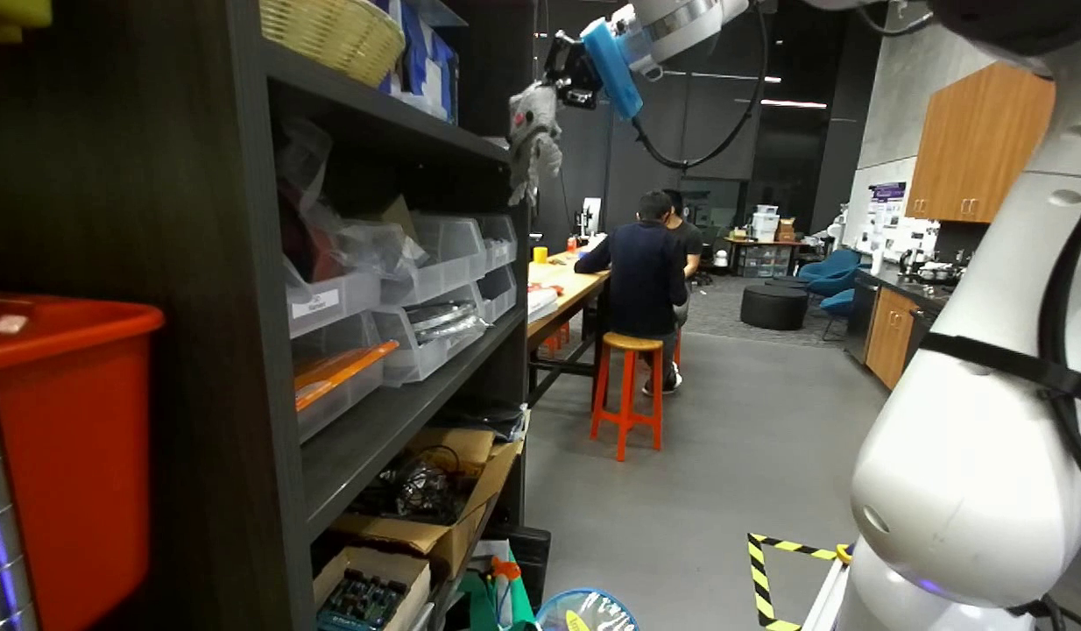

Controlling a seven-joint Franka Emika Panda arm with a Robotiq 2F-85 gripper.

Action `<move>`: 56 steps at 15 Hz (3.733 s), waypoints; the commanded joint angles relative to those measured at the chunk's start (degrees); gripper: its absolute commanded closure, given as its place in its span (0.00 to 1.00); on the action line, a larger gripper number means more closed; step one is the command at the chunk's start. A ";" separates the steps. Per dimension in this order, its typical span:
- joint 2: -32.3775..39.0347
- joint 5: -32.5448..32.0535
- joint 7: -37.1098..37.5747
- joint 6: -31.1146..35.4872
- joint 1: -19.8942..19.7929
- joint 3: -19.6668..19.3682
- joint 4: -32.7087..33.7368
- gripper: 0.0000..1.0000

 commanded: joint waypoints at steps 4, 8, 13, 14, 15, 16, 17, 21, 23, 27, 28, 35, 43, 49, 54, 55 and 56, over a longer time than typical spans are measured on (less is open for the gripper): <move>10.04 4.58 7.04 -7.90 -5.29 -3.57 14.07 0.97; 15.64 6.35 9.49 -6.38 -7.56 -2.43 19.08 0.97; 21.14 5.53 13.85 -6.19 -9.32 -0.82 25.13 0.97; 21.87 5.23 14.47 -5.94 -9.46 -0.41 25.85 0.97; 22.52 4.88 15.04 -5.97 -9.66 -0.04 26.63 0.97; 22.98 4.35 15.50 -5.96 -9.68 0.38 26.87 0.97; 23.36 3.85 15.63 -5.86 -9.66 0.75 26.98 0.97; 23.09 2.50 13.87 -5.45 -7.07 -0.12 24.24 0.97; 22.59 1.99 12.54 -4.93 -6.48 0.11 22.59 0.97; 21.23 2.15 9.88 -4.16 -5.56 0.29 19.93 0.97; 20.82 2.21 9.00 -3.88 -5.32 0.36 19.12 0.97; 15.51 2.80 0.60 -0.56 -2.54 1.78 10.64 0.97; 7.57 3.19 -7.89 4.42 0.12 4.07 0.10 0.97; 2.36 3.14 -12.33 5.33 0.39 6.49 -6.65 0.97; -1.33 3.30 -15.04 6.69 1.52 7.74 -11.44 0.97; -2.04 3.30 -15.49 7.05 1.82 7.94 -12.29 0.97; -2.67 3.34 -15.83 7.45 2.14 8.13 -13.11 0.97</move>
